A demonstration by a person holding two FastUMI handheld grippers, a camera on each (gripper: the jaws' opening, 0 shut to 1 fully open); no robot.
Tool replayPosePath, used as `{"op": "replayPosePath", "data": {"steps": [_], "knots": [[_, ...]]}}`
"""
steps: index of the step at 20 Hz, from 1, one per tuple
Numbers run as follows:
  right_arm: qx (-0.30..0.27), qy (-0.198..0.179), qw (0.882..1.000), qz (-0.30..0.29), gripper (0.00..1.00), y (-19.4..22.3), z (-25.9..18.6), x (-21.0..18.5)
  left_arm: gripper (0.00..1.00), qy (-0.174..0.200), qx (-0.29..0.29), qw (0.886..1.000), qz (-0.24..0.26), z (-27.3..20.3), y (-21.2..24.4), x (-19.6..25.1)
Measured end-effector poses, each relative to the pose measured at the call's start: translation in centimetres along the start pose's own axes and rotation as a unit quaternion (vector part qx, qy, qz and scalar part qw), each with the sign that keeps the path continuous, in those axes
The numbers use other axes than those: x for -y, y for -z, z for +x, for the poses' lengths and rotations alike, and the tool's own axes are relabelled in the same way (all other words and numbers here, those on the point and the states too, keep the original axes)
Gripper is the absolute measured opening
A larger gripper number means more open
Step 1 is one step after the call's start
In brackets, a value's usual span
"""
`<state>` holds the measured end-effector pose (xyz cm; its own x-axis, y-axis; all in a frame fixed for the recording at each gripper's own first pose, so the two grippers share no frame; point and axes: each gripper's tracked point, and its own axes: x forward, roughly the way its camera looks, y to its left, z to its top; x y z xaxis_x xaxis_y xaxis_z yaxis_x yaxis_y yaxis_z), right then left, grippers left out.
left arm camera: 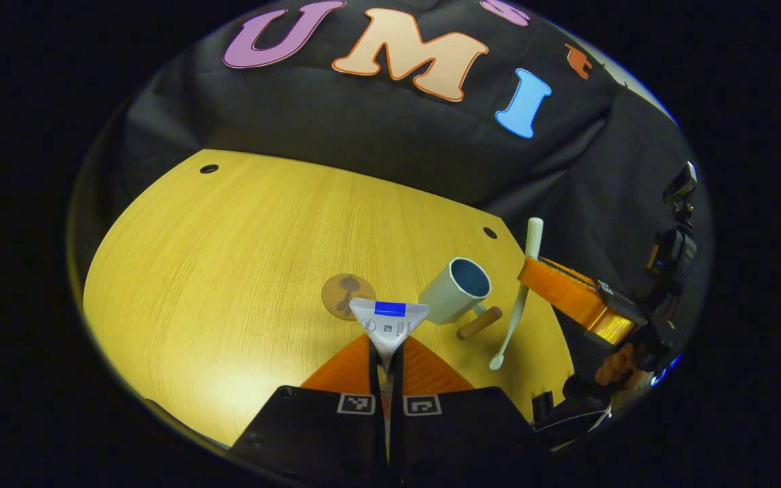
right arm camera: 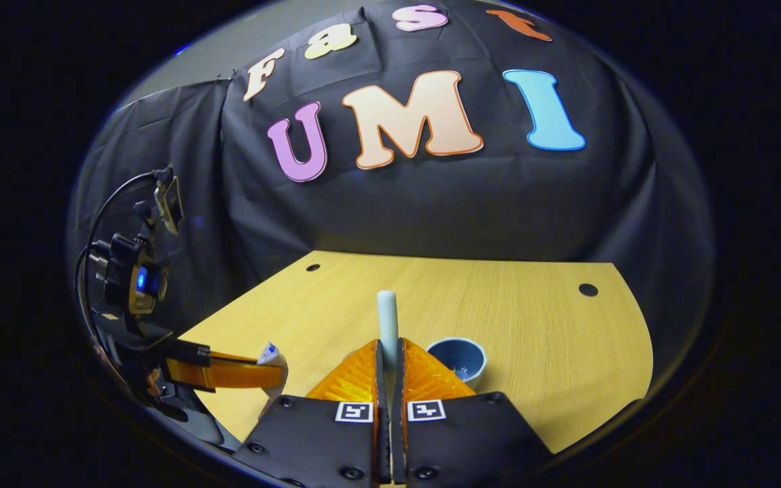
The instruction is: Put the toothbrush and toothpaste on the desktop into the cup, then pick up the cup and place it on the coaster on the desktop.
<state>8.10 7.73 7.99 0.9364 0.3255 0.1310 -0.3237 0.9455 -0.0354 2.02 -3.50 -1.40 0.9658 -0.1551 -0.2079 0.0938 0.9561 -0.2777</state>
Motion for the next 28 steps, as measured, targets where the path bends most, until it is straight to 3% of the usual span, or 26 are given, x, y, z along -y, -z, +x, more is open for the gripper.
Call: {"op": "replayPosePath", "data": {"steps": [6,11,16,22,26,27,28], "knots": [[0.075,0.009,0.996,0.037,0.04,-5.6,3.3,3.5,0.01,0.001,0.028,1.000,0.006,-0.5,-1.3,0.4],[0.090,0.027,0.994,0.059,0.04,-5.7,5.8,6.6,0.01,-0.004,0.059,0.997,0.041,1.0,-4.1,1.6],[0.074,0.035,0.995,0.048,0.04,-3.5,7.7,8.3,0.01,0.001,0.105,0.993,0.061,2.4,-7.4,3.2],[0.045,0.041,0.996,0.058,0.07,-0.5,8.7,9.0,0.01,0.040,0.144,0.988,0.044,4.5,-9.4,5.8],[0.032,0.048,0.994,0.095,0.14,0.2,7.7,9.8,0.01,0.061,0.162,0.984,0.048,5.5,-10.8,7.2],[0.033,0.051,0.993,0.100,0.29,0.2,7.3,10.1,0.01,0.067,0.168,0.982,0.049,5.8,-11.2,7.5],[0.032,0.057,0.992,0.103,0.50,0.0,6.7,10.5,0.00,0.073,0.171,0.981,0.051,6.0,-11.6,7.9]]}}
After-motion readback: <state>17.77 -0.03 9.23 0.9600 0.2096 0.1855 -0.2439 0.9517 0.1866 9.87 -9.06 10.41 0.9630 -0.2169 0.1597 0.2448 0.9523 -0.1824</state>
